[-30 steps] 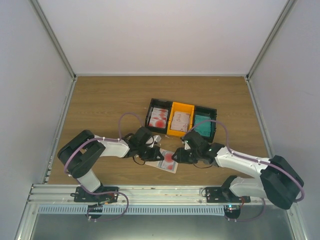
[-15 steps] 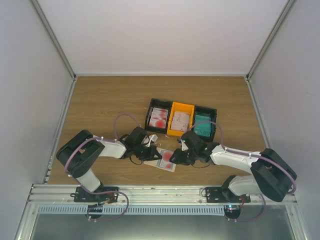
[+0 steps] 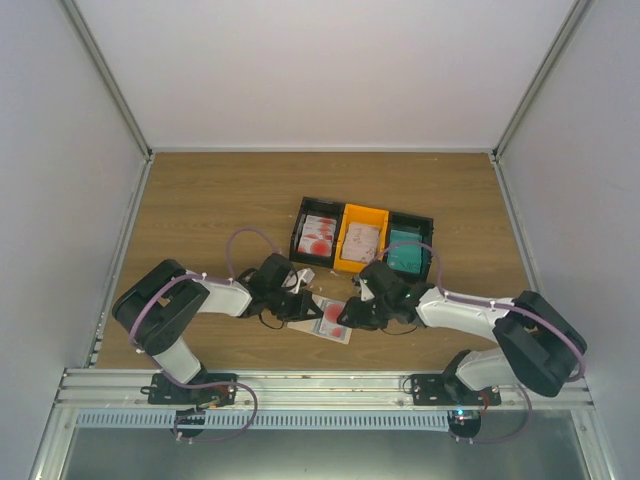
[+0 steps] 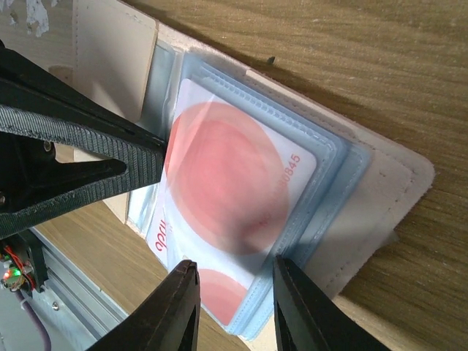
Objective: Put the credit cards into the card holder
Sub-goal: Insert the credit card into the card holder.
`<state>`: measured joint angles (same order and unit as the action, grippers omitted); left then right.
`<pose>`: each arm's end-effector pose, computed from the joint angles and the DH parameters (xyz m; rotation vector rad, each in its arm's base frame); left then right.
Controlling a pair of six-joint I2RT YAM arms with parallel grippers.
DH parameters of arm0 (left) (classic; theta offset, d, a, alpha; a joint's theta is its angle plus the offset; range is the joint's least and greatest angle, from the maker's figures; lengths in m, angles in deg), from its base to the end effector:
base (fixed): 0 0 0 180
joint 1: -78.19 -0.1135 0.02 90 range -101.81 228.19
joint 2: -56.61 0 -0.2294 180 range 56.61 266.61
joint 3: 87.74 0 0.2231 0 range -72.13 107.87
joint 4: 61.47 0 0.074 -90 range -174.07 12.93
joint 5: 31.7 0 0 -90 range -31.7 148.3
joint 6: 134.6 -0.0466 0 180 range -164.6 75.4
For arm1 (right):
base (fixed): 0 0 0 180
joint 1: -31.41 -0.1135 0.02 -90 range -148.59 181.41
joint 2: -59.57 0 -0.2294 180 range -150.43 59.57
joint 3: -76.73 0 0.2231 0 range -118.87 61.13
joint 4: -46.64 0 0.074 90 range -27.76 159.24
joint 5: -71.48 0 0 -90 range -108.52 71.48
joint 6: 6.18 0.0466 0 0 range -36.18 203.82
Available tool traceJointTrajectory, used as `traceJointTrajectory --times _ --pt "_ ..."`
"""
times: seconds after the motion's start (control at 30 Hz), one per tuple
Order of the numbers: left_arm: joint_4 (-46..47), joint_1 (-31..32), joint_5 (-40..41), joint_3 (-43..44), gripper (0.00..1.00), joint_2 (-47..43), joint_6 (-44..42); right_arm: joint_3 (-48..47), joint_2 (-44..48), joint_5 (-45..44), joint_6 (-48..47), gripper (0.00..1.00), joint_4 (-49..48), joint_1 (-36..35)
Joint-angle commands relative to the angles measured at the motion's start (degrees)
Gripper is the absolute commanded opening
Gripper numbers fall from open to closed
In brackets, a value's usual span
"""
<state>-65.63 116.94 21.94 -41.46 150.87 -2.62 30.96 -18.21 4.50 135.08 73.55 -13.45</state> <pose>0.1814 -0.1810 0.0885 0.2319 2.7550 -1.2977 0.1438 0.1688 0.1193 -0.0021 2.9108 0.9966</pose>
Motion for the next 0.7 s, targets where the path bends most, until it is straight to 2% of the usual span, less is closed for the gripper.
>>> traceJointTrajectory --times 0.0,0.23,0.4,0.67 --pt "-5.1 -0.5 4.8 -2.2 0.00 2.4 -0.7 -1.4 -1.1 0.2 0.1 0.29 -0.9 0.3" --pt "-3.7 -0.1 0.7 -1.8 0.03 -3.6 -1.7 -1.8 -0.4 -1.4 0.2 0.30 0.7 0.4" --pt "-7.2 1.4 2.2 -0.1 0.07 -7.0 -2.5 -1.8 1.5 -1.9 0.1 0.32 1.5 0.4" --pt "-7.7 3.7 1.3 1.0 0.09 -4.8 -3.8 -1.8 2.4 -2.0 -0.1 0.34 1.6 0.3"
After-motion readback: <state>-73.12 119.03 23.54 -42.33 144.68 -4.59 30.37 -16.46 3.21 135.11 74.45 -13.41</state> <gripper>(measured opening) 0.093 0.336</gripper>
